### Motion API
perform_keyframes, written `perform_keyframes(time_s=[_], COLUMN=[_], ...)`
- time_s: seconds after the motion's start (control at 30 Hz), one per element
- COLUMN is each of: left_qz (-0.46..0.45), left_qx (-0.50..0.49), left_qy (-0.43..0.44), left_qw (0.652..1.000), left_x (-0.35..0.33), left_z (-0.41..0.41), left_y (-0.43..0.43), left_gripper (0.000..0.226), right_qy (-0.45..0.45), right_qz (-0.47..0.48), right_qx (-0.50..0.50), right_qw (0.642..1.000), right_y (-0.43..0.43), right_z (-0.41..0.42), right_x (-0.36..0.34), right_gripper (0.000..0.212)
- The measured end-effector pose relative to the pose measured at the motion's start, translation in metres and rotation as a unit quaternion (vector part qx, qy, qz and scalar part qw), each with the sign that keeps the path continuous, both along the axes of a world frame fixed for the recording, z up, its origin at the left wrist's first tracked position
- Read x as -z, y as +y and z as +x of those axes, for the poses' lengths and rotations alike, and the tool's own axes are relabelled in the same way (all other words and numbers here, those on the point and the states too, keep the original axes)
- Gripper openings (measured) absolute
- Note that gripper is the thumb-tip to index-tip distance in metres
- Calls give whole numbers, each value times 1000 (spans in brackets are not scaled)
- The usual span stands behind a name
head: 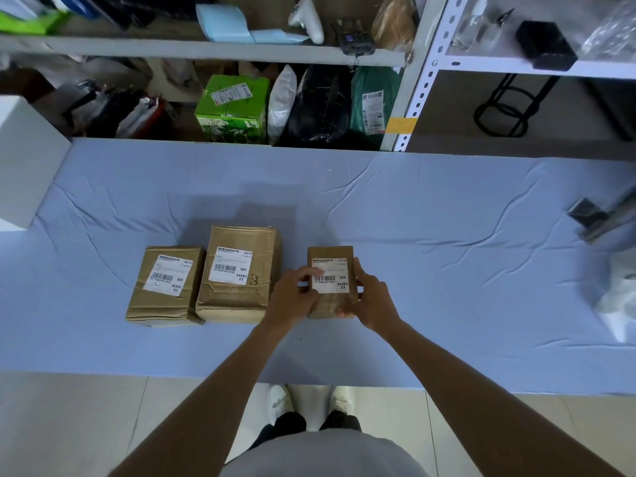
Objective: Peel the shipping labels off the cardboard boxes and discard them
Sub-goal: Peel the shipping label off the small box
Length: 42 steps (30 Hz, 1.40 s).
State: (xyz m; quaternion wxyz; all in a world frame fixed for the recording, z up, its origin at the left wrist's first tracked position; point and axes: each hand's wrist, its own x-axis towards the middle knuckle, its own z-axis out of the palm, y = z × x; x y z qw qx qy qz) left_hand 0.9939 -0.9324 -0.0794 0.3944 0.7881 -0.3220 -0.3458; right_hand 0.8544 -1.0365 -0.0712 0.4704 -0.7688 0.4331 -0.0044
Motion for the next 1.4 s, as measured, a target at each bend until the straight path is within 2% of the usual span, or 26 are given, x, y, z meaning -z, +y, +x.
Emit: perform_keyframes(time_s=[0.17, 0.3, 0.53, 0.8, 1.0, 1.23, 1.33, 1.4], left_qz=[-4, -4, -31, -15, 5, 31, 39, 38], left_qx=[2, -15, -2, -13, -37, -59, -63, -47], left_qy=[26, 40, 24, 3, 9, 98, 166, 208], left_qw=[1000, 999, 999, 1000, 999, 993, 983, 976], left_x=[-3, -8, -16, -5, -3, -8, -13, -17], left_z=[2, -1, -7, -5, -4, 3, 8, 12], left_y=[3, 3, 5, 4, -1, -8, -10, -10], left_gripper=[52, 63, 56, 57, 52, 50, 52, 44], right_qy=[-6, -8, -1, -14, -19, -11, -9, -8], right_qz=[-4, 5, 9, 29, 28, 11, 18, 18], right_qx=[-1, 5, 1, 11, 16, 10, 5, 0], right_qw=[1000, 1000, 1000, 999, 999, 1000, 1000, 1000], right_y=[0, 0, -2, -2, -2, -2, -2, -2], right_z=[-2, -2, 0, -1, -2, 0, -1, -1], right_x=[3, 4, 5, 3, 2, 2, 0, -2], right_gripper=[97, 101, 106, 109, 102, 97, 97, 97])
